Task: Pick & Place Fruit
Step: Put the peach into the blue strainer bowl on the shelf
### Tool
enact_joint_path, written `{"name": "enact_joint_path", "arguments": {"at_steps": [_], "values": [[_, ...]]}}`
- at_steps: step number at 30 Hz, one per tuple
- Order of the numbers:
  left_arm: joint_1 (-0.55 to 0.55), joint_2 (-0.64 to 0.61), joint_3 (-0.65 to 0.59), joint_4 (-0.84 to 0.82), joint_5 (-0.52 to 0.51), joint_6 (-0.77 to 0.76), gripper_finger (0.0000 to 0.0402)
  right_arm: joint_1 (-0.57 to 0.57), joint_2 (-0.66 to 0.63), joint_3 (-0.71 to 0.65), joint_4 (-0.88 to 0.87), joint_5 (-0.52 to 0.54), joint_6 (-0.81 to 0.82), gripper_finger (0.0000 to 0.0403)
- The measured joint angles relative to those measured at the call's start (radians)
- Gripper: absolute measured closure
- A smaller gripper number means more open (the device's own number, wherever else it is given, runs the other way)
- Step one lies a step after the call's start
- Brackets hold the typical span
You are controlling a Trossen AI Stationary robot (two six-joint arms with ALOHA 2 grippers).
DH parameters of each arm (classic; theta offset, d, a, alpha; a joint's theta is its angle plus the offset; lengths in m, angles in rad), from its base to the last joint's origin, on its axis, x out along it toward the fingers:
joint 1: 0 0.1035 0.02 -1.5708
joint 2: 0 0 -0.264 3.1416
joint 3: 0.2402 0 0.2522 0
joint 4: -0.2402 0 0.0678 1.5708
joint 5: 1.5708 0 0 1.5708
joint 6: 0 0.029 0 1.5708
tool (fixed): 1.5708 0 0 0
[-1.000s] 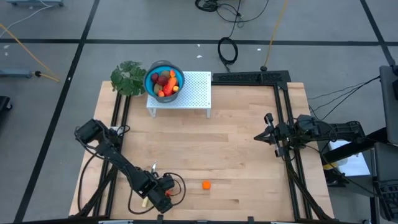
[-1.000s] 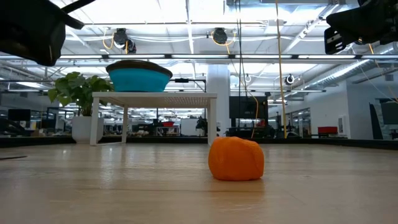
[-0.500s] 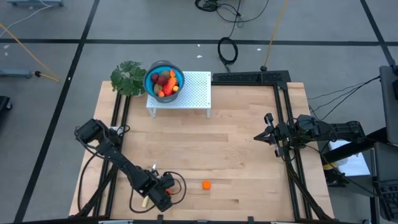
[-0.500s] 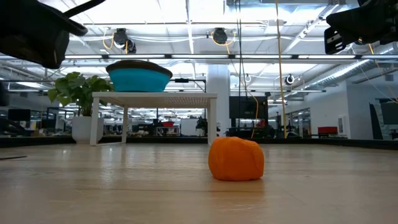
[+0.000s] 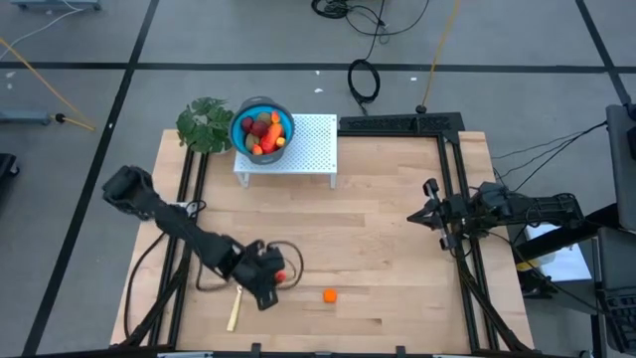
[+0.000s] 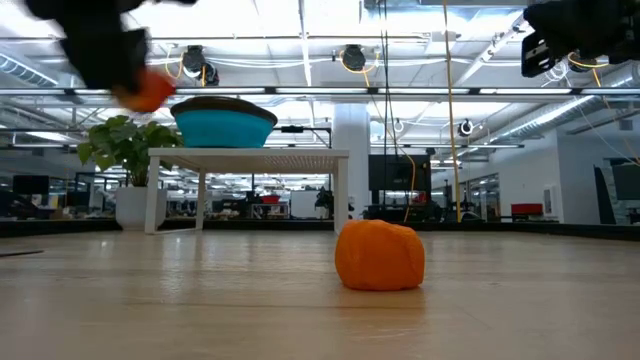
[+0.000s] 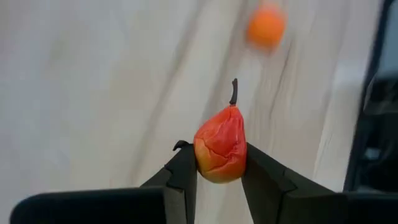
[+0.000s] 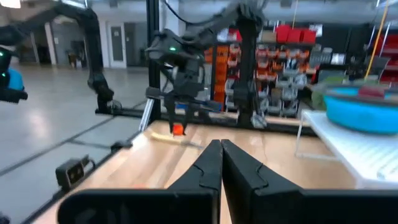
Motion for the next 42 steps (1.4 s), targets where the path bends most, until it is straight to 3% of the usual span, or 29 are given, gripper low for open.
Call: {"name": "enact_joint_path", "arguments": {"at_steps": [5, 13, 18, 32, 36, 42], "values": [[0.07, -0.099, 0.0, 0.113, -0.055, 0.164, 0.0306, 0.0, 0.005, 0.0, 0.08, -0.003, 0.0, 0.0403], [0.155, -0.183, 0.001, 0.473, 0.001, 0.503, 0.0306, 0.003, 0.132, 0.0, 0.29, -0.005, 0.0, 0.0403], [0.22, -0.183, 0.002, 0.683, 0.177, 0.636, 0.0307, 0.003, 0.258, 0.001, 0.429, -0.007, 0.0, 0.0403], [0.352, -0.185, 0.002, 1.333, 0.809, 0.741, 0.0307, 0.002, 0.404, 0.0, 0.431, -0.006, -0.153, 0.0403], [0.363, -0.185, 0.002, 1.458, 0.891, 0.737, 0.0307, 0.002, 0.404, 0.0, 0.431, -0.005, -0.17, 0.0403], [0.366, -0.185, 0.002, 1.461, 0.895, 0.736, 0.0307, 0.002, 0.404, 0.0, 0.432, -0.005, -0.17, 0.0403]]}}
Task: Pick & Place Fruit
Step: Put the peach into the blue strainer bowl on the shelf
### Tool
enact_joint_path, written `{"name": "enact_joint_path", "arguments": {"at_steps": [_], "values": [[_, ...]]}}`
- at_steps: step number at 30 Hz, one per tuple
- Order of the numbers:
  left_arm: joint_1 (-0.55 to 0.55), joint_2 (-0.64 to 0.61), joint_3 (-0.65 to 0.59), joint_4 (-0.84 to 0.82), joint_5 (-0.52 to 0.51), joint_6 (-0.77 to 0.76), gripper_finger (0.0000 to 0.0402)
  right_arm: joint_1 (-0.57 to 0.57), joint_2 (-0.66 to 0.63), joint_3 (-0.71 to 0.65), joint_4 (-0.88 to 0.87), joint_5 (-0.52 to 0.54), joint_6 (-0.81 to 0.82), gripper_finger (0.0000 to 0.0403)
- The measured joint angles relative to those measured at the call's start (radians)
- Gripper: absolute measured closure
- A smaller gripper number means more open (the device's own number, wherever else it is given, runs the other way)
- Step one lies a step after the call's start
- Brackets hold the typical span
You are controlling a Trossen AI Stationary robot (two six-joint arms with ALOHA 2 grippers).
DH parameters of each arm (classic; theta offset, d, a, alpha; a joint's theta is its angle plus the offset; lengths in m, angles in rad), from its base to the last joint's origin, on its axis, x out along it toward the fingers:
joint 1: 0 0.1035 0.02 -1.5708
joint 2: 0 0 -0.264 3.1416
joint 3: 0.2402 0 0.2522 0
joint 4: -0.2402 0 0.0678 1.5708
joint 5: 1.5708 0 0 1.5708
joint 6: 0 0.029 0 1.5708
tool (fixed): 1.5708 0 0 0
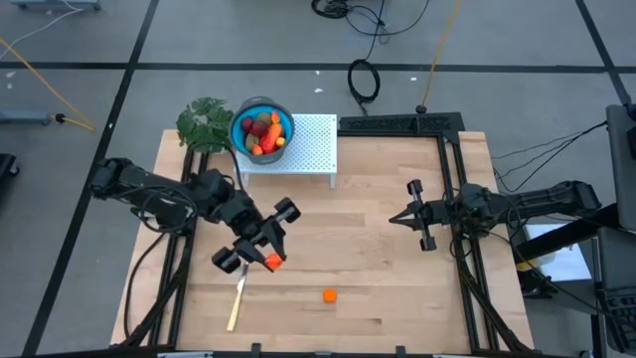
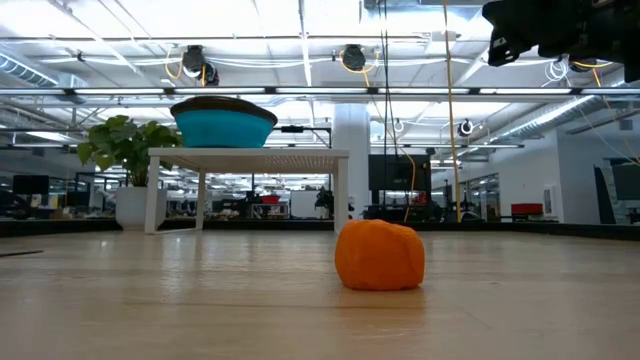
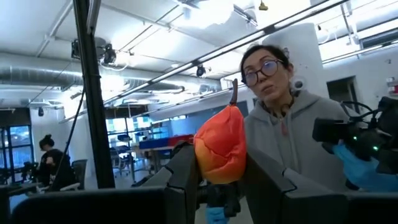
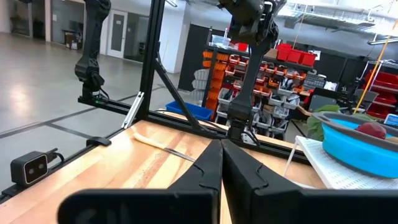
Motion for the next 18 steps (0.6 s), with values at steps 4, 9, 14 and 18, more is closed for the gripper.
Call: {"name": "enact_joint_path", "arguments": {"at_steps": [4, 9, 14, 18], "values": [[-0.001, 0.0, 0.0, -0.008, -0.076, -0.011, 0.0307, 0.0, 0.0, 0.0, 0.0, 0.0, 0.0, 0.0403], [0.0, 0.0, 0.0, 0.016, -0.343, -0.104, 0.0307, 0.0, 0.0, 0.0, 0.0, 0.0, 0.001, 0.0403], [0.005, 0.0, 0.0, 0.086, -0.619, -0.288, 0.0307, 0.0, 0.0, 0.0, 0.0, 0.001, 0.003, 0.0403], [0.009, 0.001, 0.0, 0.173, -0.756, -0.414, 0.0307, 0.0, 0.0, 0.0, 0.0, 0.001, 0.003, 0.0403]]}}
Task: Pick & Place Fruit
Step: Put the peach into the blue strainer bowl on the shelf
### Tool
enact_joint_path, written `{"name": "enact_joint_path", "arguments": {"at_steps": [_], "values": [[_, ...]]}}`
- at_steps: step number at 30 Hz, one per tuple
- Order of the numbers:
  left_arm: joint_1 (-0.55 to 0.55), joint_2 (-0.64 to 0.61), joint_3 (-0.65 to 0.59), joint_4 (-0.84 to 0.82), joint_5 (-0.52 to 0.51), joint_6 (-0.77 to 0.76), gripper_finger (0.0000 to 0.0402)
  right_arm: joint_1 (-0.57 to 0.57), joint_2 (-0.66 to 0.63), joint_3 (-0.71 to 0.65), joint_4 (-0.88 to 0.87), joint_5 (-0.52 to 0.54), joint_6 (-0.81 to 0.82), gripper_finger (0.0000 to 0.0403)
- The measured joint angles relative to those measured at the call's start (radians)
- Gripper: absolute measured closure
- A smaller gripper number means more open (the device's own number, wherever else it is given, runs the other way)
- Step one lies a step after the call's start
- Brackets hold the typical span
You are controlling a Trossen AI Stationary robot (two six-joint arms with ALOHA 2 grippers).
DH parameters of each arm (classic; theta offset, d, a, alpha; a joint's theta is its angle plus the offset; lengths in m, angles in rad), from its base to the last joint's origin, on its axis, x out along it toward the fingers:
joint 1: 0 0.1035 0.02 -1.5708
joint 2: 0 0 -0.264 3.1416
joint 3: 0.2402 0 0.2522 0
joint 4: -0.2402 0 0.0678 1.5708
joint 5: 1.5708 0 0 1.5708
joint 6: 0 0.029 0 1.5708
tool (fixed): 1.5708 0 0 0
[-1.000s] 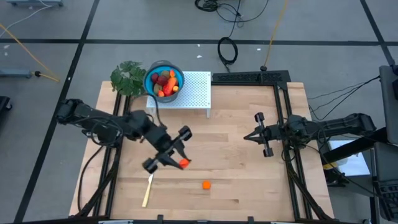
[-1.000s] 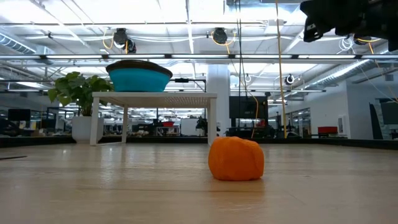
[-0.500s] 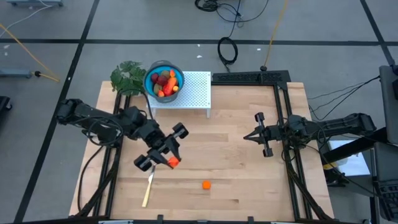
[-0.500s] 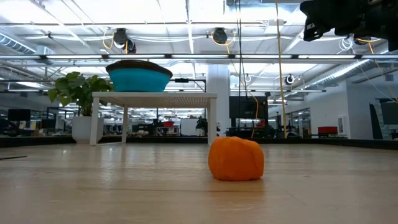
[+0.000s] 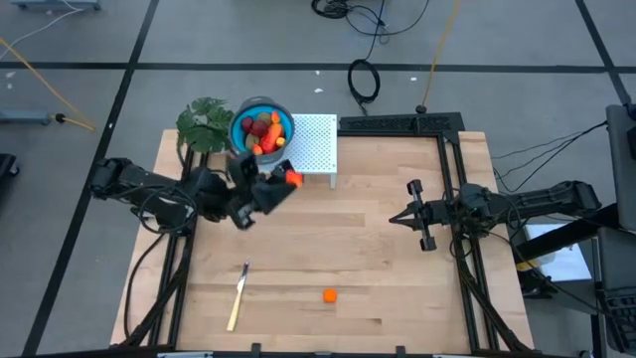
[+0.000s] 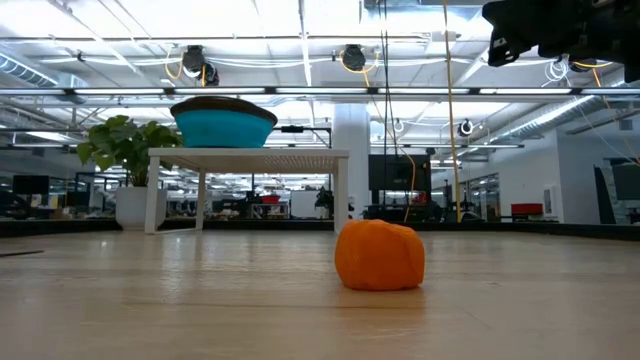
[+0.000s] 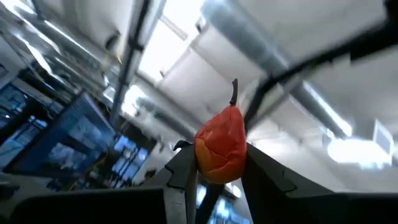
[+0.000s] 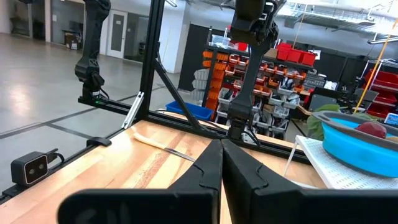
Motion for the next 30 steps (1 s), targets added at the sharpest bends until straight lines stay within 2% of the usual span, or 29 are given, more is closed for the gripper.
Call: {"name": "enact_joint_path", "arguments": {"at_steps": [5, 8, 14, 20, 26, 30], "values": [[0.003, 0.0, 0.0, 0.006, -0.083, -0.054, 0.0307, 0.0, 0.0, 0.0, 0.0, 0.0, 0.0, 0.0403], [0.006, -0.002, 0.0, -0.033, -0.092, 0.002, 0.0307, 0.0, 0.0, 0.0, 0.0, 0.0, 0.0, 0.0403], [0.038, 0.001, 0.0, -0.346, -0.139, 0.164, 0.0307, 0.0, 0.0, -0.001, 0.0, 0.0, 0.001, 0.0403], [0.106, 0.0, 0.0, -0.657, -0.145, 0.199, 0.0307, 0.0, 0.0, -0.001, 0.0, 0.0, 0.035, 0.0403], [0.189, 0.0, 0.0, -0.896, -0.145, 0.222, 0.0307, 0.0, 0.0, -0.001, -0.001, 0.0, 0.037, 0.0403], [0.246, -0.001, 0.0, -0.986, -0.185, 0.272, 0.0307, 0.0, 0.0, -0.001, -0.001, 0.0, 0.036, 0.0403]]}}
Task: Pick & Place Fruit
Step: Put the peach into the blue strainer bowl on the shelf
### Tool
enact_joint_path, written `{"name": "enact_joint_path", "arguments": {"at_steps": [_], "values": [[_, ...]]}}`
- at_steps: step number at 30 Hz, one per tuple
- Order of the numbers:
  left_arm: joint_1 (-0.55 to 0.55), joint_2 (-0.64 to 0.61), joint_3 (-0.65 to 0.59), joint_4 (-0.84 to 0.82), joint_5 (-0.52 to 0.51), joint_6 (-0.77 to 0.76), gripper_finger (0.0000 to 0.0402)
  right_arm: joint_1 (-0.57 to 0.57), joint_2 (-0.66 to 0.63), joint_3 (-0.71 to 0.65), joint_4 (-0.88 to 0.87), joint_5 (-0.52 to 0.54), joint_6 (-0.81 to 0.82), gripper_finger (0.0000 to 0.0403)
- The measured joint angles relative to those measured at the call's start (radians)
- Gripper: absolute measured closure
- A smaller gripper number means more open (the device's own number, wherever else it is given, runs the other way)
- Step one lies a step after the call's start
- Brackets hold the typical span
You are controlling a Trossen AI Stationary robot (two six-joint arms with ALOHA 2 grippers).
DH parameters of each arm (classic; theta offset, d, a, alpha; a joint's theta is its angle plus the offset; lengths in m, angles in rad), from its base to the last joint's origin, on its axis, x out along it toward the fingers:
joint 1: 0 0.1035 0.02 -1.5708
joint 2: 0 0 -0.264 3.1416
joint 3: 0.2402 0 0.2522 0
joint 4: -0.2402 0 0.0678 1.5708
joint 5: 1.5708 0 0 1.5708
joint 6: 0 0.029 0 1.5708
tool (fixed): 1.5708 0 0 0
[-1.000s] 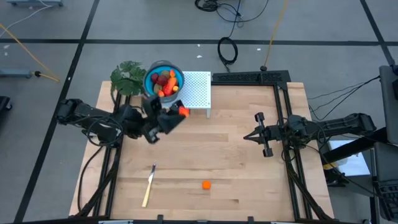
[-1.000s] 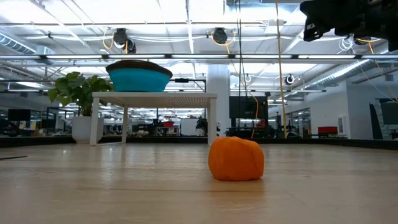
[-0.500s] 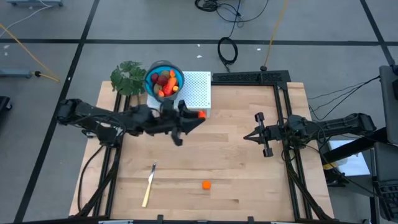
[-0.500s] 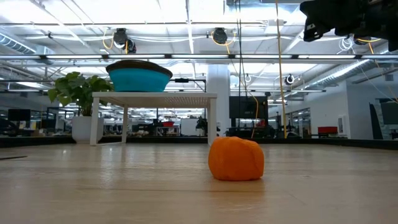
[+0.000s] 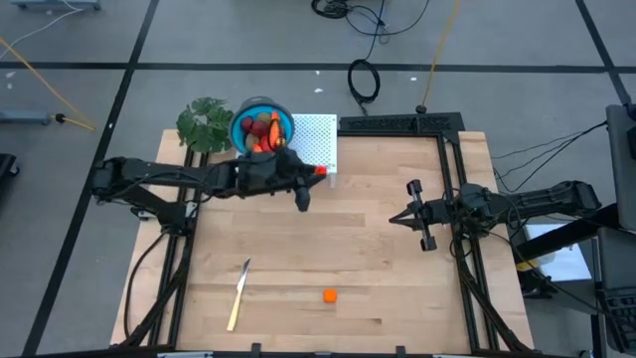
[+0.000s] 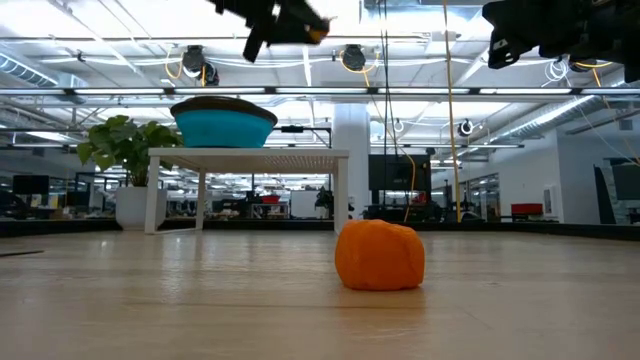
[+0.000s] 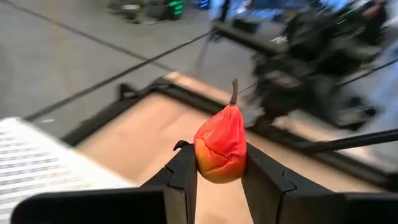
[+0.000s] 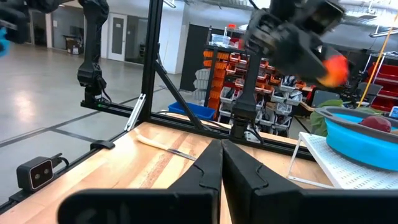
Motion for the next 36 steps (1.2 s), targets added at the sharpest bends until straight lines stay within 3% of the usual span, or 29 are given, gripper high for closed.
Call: {"name": "enact_joint_path", "arguments": {"at_steps": [4, 9, 16, 26, 36], "values": [[0.061, 0.0, 0.037, -0.12, -0.031, 0.078, 0.0307, 0.0, 0.0, 0.0, 0.0, 0.0, -0.001, 0.0403], [0.134, 0.0, 0.172, -0.39, -0.085, 0.207, 0.0307, 0.0, 0.0, 0.0, -0.006, 0.0, -0.001, 0.0403], [0.245, 0.0, 0.323, -0.643, -0.164, 0.33, 0.0307, 0.0, 0.0, 0.0, -0.045, 0.0, -0.002, 0.0403], [0.434, -0.001, 0.34, -0.857, -0.122, 0.315, 0.0307, 0.0, 0.0, 0.0, -0.053, 0.0, -0.002, 0.0403], [0.452, 0.001, 0.327, -1.022, -0.046, 0.274, 0.0307, 0.0, 0.0, 0.0, -0.053, 0.0, -0.002, 0.0403]]}}
